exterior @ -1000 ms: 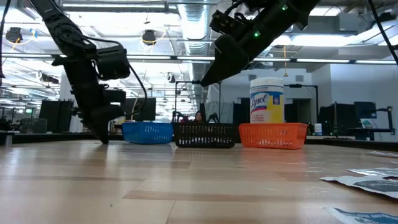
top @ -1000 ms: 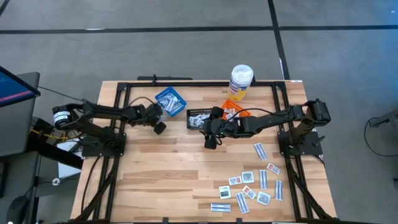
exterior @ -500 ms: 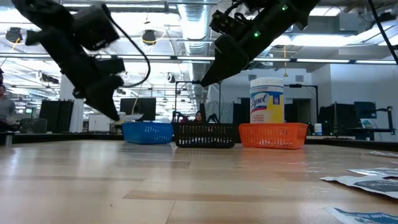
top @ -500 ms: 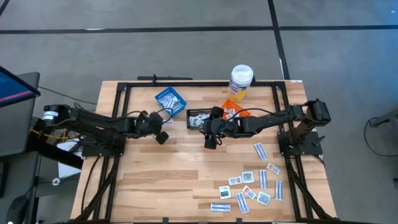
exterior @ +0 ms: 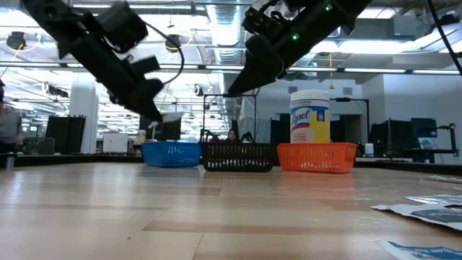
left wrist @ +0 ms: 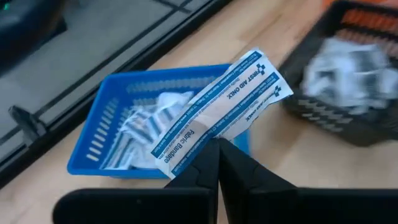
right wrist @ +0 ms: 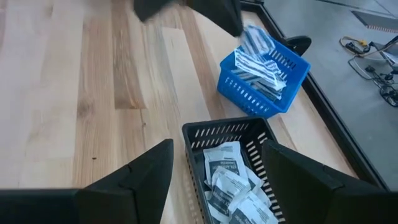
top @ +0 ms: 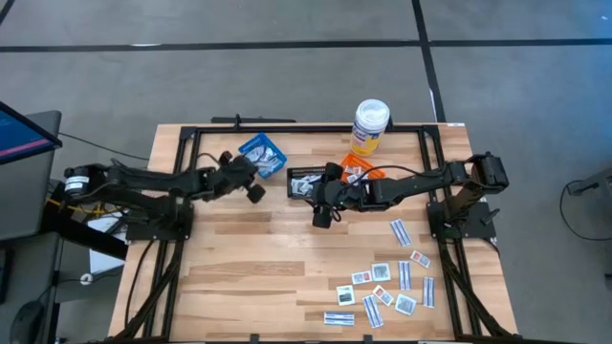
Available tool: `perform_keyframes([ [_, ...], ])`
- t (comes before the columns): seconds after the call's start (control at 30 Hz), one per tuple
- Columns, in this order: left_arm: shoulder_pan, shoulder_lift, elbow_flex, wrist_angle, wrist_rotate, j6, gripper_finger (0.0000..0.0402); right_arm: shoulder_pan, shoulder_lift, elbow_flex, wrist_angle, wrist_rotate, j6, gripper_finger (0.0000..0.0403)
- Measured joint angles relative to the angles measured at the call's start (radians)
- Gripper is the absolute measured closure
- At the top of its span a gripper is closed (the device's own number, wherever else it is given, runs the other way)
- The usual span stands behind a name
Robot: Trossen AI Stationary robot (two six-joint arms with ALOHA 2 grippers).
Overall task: Pick & Place First Aid Supplies
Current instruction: Put the bandage into the bin
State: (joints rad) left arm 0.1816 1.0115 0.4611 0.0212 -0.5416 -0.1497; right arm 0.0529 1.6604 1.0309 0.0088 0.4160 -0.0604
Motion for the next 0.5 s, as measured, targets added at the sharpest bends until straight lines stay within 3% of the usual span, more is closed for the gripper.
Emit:
perform_keyframes([
  [0.33, 0.163, 0.135, 0.001, 0.156, 0.042, 0.134, 0.0393, -0.071, 0.0, 0.0, 0.009, -0.109, -0.002, 0.0163],
  [0.5, 0.188, 0.184, 0.001, 0.182, 0.064, 0.139, 0.036, -0.115, 0.0, 0.0, 0.066, -0.109, -0.005, 0.0163],
])
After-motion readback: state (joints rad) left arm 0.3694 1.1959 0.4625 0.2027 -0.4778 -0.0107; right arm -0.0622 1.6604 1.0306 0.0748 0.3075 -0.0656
